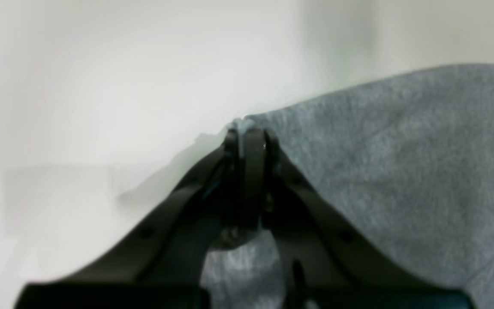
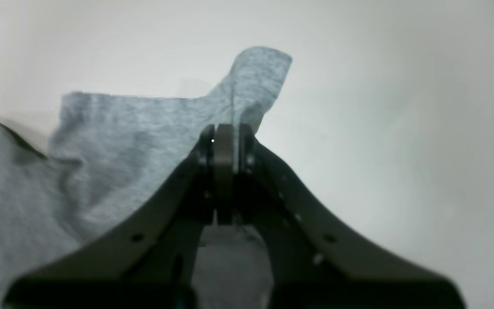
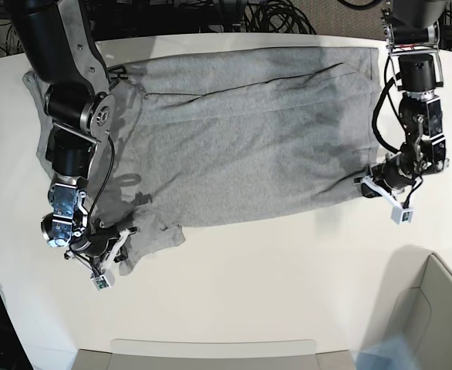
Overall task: Fold the T-shirt properly
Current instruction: 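Lift the hem with both grippers and fold it toward the collar, then lay the hem over the collar edge and release with both grippers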
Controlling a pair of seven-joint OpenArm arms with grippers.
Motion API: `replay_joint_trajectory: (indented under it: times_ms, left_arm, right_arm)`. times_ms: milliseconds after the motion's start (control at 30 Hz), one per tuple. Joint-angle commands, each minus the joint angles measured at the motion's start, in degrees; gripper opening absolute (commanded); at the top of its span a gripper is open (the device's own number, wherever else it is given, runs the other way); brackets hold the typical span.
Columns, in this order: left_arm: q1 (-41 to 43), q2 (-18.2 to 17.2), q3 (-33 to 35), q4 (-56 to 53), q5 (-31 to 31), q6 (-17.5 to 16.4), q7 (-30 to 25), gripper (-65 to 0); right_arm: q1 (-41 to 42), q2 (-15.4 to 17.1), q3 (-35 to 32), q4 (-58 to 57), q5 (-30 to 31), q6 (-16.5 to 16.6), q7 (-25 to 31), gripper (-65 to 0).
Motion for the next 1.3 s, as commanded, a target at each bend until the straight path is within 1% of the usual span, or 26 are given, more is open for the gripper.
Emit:
replay_joint_trajectory:
  times_ms: [0,67,133,267,300,400,567,733,800,900,967,1067,1267]
  left_arm:
    - [-0.6,-1.1,-1.8,1.6,-0.3,-0.2,-0.6,-65.0]
    - [0.8,-1.1,-3.5,3.8,-0.4,-0.2,0.2,-65.0]
    - [1.8,-1.1,-4.0,5.8,-0.3,-0.2,2.2,-65.0]
    - [3.6,-0.9,-4.0,9.6,-0.3,-0.2,4.7,-65.0]
    - [4.1,-0.9,-4.0,10.3,-0.3,-0.2,4.9,-65.0]
    - [6.1,-0.8,-4.0,12.0,-0.3,-0.2,4.9,-65.0]
    - [10.3,-0.9,-4.0,17.2,-0.3,-0.2,4.9,-65.0]
    - [12.8,-0.9,-4.3,20.6,-0.3,-0.2,4.9,-65.0]
    - [14.0,-0.8,-6.1,22.7,-0.3,-0.2,4.9,-65.0]
    - [16.2,-0.7,-8.4,26.2,-0.5,-0.2,5.0,-65.0]
    - [17.3,-0.7,-9.4,28.4,-0.4,-0.2,7.3,-65.0]
    - [17.8,-0.7,-9.7,30.3,-0.4,-0.2,10.3,-65.0]
    - [20.0,-0.7,-9.8,30.8,-0.4,-0.3,11.1,-65.0]
  right_arm:
    - [1.8,0.2,0.1,3.3,1.2,0.1,0.1,-65.0]
    - [-0.2,-0.7,0.0,8.2,2.5,0.2,-2.6,-65.0]
    - [-2.3,-0.8,-0.4,12.5,3.8,0.3,-4.3,-65.0]
    - [-5.8,-1.5,-0.3,19.1,4.9,4.9,-8.2,-65.0]
    - [-6.5,-1.8,-0.1,20.6,4.8,5.1,-9.4,-65.0]
    - [-9.7,-2.2,0.0,26.1,4.8,5.1,-11.8,-65.0]
    - [-14.8,-2.3,-0.3,35.0,5.0,5.1,-14.4,-65.0]
    - [-18.5,-1.7,-0.1,41.4,9.6,5.1,-18.1,-65.0]
    - [-19.7,-1.6,-0.1,43.9,10.8,5.1,-19.7,-65.0]
    - [-21.2,-1.6,0.0,48.3,10.9,5.1,-22.2,-65.0]
    - [-22.3,-1.7,0.0,51.0,10.8,5.1,-24.2,-65.0]
    - [-24.3,-1.7,0.0,53.9,10.8,5.1,-25.3,-65.0]
    - [-29.4,-1.9,0.0,59.2,10.8,5.1,-25.3,-65.0]
